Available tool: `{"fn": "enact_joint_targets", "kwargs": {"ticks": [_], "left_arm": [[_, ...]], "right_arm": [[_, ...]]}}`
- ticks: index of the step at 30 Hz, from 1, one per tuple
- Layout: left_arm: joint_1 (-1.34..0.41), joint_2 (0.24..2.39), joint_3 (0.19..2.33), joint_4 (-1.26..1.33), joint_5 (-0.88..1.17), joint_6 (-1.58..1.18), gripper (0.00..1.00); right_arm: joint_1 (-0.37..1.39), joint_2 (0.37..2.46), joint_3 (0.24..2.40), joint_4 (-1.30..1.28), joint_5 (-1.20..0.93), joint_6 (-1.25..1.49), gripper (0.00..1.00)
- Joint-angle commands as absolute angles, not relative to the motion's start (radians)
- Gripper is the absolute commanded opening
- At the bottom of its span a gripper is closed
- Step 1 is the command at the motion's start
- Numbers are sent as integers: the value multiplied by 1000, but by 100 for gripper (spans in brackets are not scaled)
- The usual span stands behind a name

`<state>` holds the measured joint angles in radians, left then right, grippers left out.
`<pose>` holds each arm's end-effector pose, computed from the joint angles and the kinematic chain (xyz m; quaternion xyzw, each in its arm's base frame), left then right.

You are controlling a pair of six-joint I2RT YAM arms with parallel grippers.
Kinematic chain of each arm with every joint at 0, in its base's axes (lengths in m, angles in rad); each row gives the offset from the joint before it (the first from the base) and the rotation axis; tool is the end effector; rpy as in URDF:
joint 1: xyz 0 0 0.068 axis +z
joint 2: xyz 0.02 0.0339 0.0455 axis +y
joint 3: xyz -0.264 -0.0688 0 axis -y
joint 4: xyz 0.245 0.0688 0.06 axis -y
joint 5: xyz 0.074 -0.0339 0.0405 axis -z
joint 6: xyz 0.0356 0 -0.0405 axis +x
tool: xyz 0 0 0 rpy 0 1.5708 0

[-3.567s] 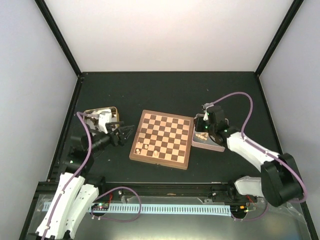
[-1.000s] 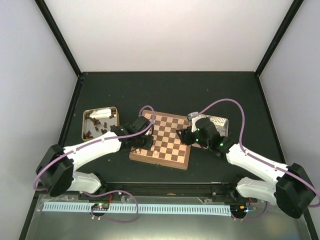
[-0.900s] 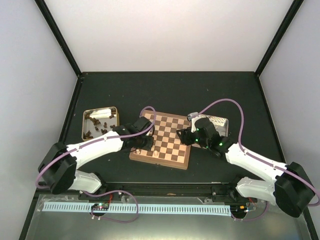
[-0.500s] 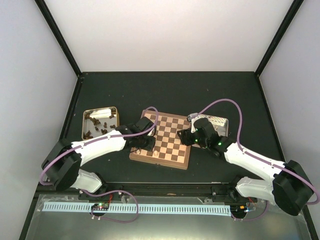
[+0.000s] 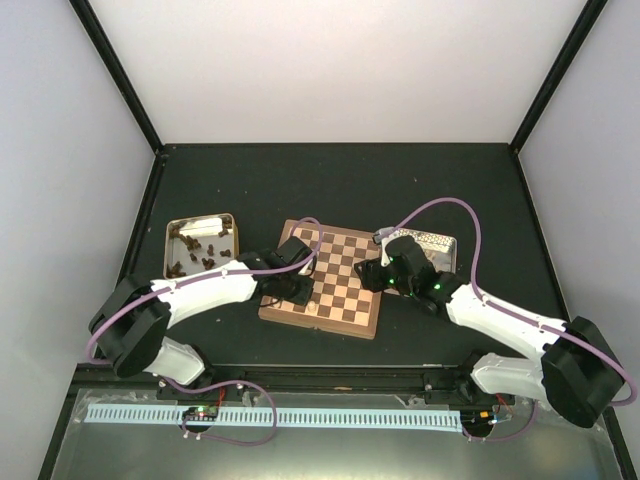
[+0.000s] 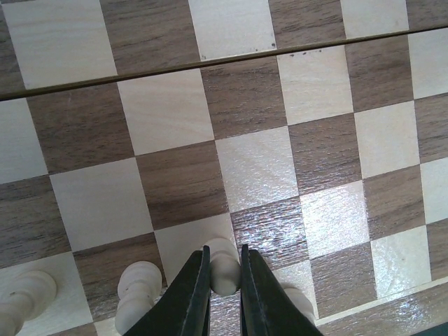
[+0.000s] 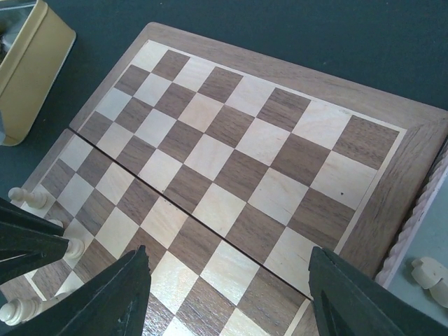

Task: Set up the chess pieces on the board
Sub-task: Place the chess piece on the chessboard.

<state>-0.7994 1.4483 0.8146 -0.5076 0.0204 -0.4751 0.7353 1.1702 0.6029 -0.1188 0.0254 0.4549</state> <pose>0.1852 -0.1915 0.1792 0.1599 0.9638 -0.1348 0.1653 0.1791 0.1608 0.2061 -0.1209 0.8956 0.2304 0.3609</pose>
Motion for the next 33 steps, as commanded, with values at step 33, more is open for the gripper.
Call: {"fn": "enact_joint_targets", "kwargs": {"ticks": [33], "left_arm": [[-796,1087,845,-534,-167,-480,33]], "right_arm": [[428,1211,718,-347,247,635,56]]}}
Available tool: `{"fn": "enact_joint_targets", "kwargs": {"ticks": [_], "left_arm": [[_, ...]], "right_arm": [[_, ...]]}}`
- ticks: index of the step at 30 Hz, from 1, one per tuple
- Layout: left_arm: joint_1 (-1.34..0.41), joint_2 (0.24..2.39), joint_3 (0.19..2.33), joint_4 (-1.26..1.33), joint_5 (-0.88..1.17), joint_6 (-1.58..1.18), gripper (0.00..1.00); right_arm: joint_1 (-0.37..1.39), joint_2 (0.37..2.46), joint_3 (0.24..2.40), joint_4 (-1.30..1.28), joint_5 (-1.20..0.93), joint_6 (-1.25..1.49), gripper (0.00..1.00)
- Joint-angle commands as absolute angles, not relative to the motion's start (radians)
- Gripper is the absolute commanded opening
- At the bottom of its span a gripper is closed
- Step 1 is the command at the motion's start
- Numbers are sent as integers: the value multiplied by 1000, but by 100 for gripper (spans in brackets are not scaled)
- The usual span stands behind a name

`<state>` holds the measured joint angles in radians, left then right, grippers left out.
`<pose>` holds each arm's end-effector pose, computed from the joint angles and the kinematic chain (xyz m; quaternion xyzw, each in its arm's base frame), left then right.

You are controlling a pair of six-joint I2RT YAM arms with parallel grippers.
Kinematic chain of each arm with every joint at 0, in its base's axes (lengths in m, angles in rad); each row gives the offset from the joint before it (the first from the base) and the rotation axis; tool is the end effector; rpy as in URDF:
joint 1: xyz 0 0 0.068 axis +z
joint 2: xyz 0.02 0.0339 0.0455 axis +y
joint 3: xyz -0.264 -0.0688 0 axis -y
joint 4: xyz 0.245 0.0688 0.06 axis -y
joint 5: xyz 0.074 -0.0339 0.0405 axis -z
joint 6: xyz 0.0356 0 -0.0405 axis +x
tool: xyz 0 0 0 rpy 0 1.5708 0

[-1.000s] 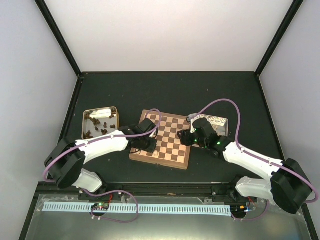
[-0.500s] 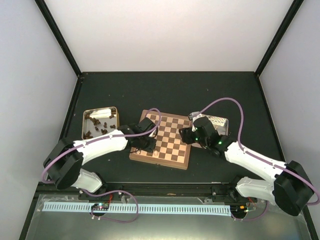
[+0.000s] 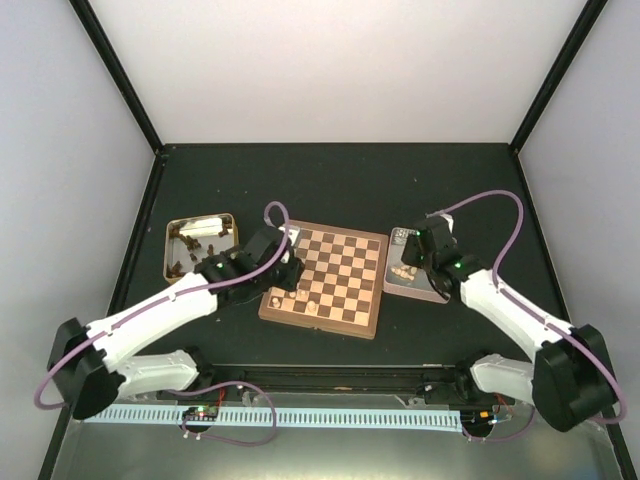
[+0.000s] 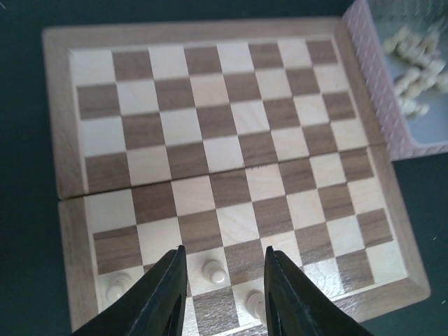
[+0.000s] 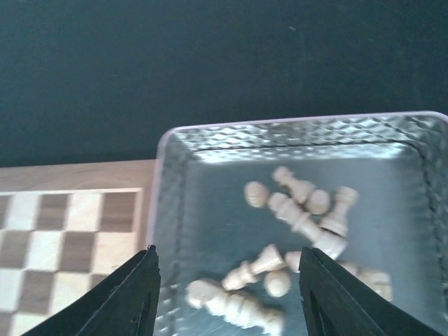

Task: Set up the chess pieces on the board
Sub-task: Place the chess piece on the chessboard, then pick up the chess piece from the storage box.

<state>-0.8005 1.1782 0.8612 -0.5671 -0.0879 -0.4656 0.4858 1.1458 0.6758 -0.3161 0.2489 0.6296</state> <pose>0.1693 -0.1700 0.2534 0.1422 0.9300 -0.1656 0.2956 0.2105 0.1012 0.2198 0.1132 0.9111 0.1035 0.3826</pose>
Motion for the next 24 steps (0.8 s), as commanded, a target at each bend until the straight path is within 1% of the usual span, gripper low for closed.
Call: {"fn": "enact_joint_targets", "kwargs": {"ticks": [1,3,7,11,14,19,24], "left_arm": [[-795,1052,835,-527,-171,-482,34],[-793,997,810,-512,-182,-484,37],[-790,900,755,-473,-197,-486,40],[-787,819,731,-488,-236,-494,44],[-785,768,718,-506,-278,-496,48],[-784,702,700,-515,-310,-491,52],[-784,678,701,-520,-327,-490,54]], "right_arm": [[415,1240,732,-347,242,624,55],[401,1304,771,-350,231,594,50],[395,1451,864,-366,205,542,42],[393,1553,911,-372,261,549,41],[392,1605,933,-370,283,550,41],[391,1652,947,-378,284,551,36],[391,1681,943,-375,279,552,27]]}}
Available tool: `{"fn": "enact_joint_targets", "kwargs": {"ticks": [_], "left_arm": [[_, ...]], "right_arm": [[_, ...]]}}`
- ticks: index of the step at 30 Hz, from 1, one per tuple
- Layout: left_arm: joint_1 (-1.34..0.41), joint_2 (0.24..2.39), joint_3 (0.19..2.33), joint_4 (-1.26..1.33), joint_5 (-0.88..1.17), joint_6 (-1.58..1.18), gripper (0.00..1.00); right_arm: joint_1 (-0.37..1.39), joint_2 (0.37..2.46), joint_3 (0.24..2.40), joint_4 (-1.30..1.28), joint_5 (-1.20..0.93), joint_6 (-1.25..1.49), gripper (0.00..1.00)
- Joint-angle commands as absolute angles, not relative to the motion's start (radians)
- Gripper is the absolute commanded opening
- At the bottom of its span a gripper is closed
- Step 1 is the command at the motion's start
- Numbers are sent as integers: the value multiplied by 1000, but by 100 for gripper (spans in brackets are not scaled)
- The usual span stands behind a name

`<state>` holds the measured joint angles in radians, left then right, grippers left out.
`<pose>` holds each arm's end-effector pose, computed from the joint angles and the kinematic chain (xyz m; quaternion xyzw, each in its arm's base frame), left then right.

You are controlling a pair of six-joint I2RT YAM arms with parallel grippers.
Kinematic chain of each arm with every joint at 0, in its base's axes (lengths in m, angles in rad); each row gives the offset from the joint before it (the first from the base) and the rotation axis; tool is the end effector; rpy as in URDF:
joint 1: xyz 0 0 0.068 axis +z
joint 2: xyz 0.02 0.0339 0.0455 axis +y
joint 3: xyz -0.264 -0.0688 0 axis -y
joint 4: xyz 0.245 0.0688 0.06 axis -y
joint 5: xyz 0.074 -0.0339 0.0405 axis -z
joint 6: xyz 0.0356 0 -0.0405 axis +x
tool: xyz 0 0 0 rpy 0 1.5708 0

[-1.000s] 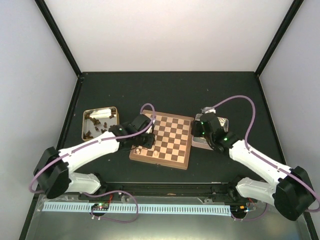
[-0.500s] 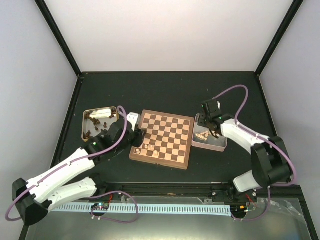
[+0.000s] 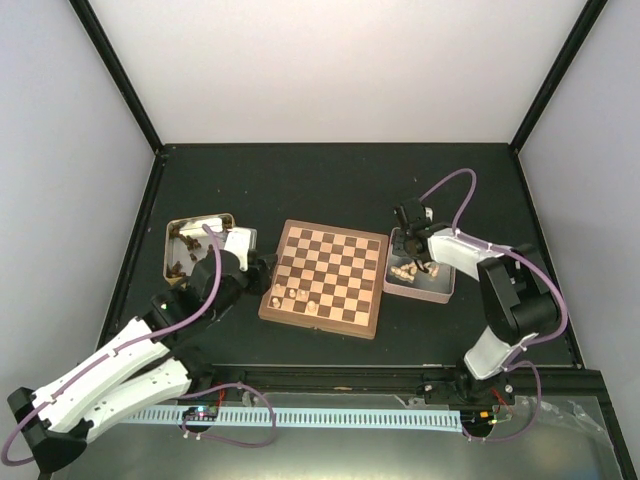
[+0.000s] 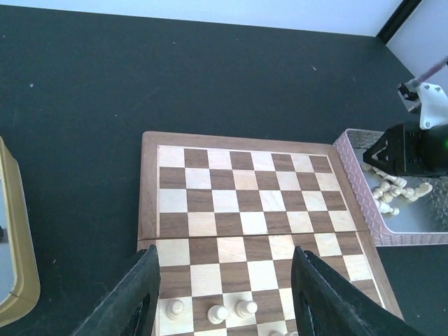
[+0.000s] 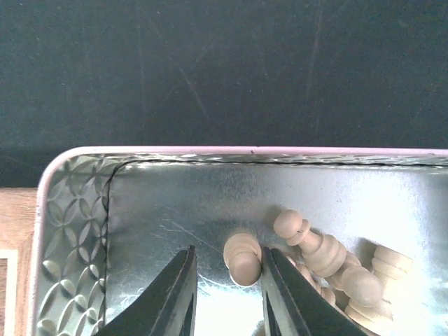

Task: Set up the chess pieces on the board
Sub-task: Pick up the chess piece from the storage box.

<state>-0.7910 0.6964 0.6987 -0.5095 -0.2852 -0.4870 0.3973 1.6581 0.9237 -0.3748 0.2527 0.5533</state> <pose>0.1174 -0.1045 0.2909 0.0579 0.8542 -0.2010 0.4760 0.2924 0.1131 0.1597 0.1040 0.9605 -0.0052 0.2579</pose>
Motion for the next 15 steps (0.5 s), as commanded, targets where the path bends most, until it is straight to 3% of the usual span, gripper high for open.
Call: {"fn": "enact_joint_targets", "kwargs": {"ticks": [1,4,15], "left_arm": [[-784,677,702,-520,-328,-488,54],[-784,673,707,-524,-331,-483,54],[-782,654,712,-541,-348,-471,56]], "right_arm": [[391,1684,942,-374,285,551,25],[391,1698,947,-378,305,544,19],[391,1736,974,-372,362,510,19]]}}
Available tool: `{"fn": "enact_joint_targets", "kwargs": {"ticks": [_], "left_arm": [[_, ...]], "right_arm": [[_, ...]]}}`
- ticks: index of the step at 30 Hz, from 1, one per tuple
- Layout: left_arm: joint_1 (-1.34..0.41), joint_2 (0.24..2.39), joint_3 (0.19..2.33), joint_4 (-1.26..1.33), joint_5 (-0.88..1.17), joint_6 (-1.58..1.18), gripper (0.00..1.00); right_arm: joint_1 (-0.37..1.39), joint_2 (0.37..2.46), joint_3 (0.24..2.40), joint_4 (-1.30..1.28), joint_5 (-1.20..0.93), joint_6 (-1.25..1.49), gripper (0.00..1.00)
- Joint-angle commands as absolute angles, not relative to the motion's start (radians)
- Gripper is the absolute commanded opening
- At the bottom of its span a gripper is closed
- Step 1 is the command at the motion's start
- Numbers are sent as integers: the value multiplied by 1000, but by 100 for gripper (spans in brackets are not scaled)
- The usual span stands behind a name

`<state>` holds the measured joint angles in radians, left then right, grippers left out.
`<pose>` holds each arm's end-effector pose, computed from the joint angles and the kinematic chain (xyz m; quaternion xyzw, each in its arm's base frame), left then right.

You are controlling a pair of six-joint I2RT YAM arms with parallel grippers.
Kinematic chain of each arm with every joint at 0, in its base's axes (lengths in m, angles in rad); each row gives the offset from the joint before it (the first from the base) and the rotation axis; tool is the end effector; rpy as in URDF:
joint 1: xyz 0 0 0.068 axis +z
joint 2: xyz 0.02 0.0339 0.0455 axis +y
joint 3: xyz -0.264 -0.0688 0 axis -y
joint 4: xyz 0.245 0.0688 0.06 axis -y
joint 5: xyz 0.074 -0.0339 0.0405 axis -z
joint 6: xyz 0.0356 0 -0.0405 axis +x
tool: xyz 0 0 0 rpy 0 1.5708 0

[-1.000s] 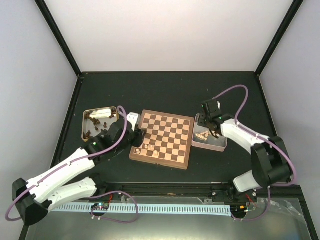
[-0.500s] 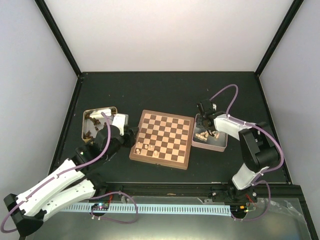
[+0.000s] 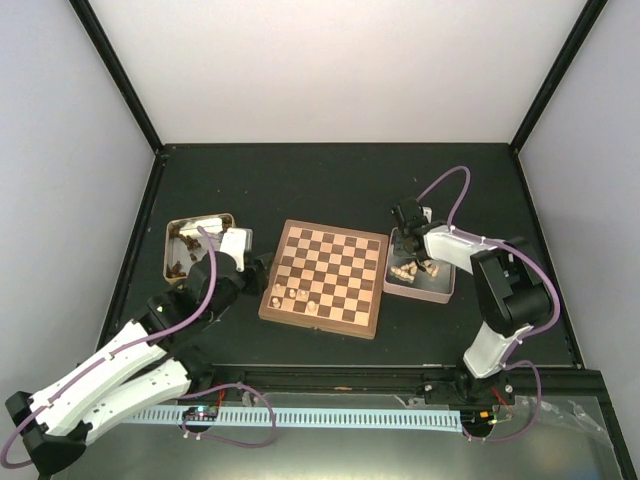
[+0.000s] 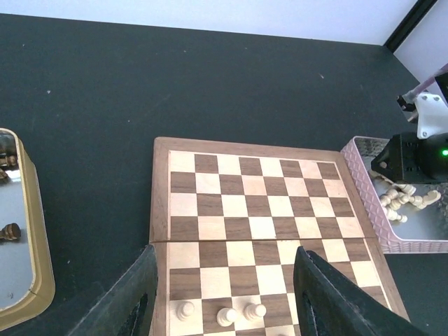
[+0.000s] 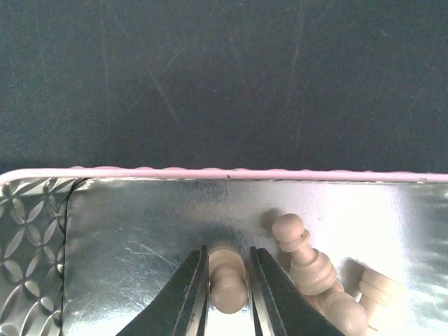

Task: Set up the chess pieces on the board
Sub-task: Pick up the chess piece from the storage box.

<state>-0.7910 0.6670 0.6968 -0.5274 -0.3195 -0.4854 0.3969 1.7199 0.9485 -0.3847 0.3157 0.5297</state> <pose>0.1137 -0.0991 0.2926 0.0488 0.8510 -0.1909 0.4868 0.2995 0.1136 0.1481 0.0964 0.9621 -0.0468 0.2506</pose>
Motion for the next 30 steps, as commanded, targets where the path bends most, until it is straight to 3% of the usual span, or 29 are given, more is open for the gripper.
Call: {"fn": "enact_joint_targets", "kwargs": {"ticks": [1,9,15,23,30], "left_arm": [[-783,651,713,-544,-350,-471,56],[-782,639,725,-564,-372,-462,56],[-782,612,765,-636,-405,-454,57],[-782,524,789,-706,-464,-439,60],[-783,471,785,-742,-477,-435,65]], "right_arm": [[391,1736,976,-371,364,508,19],[393,1721,980,-377,365,481,7],[428,1604,945,-409,297,474,5],[626,1434,947,-491,146,510,5],[876,1530,1030,-505,72,533,5]]}}
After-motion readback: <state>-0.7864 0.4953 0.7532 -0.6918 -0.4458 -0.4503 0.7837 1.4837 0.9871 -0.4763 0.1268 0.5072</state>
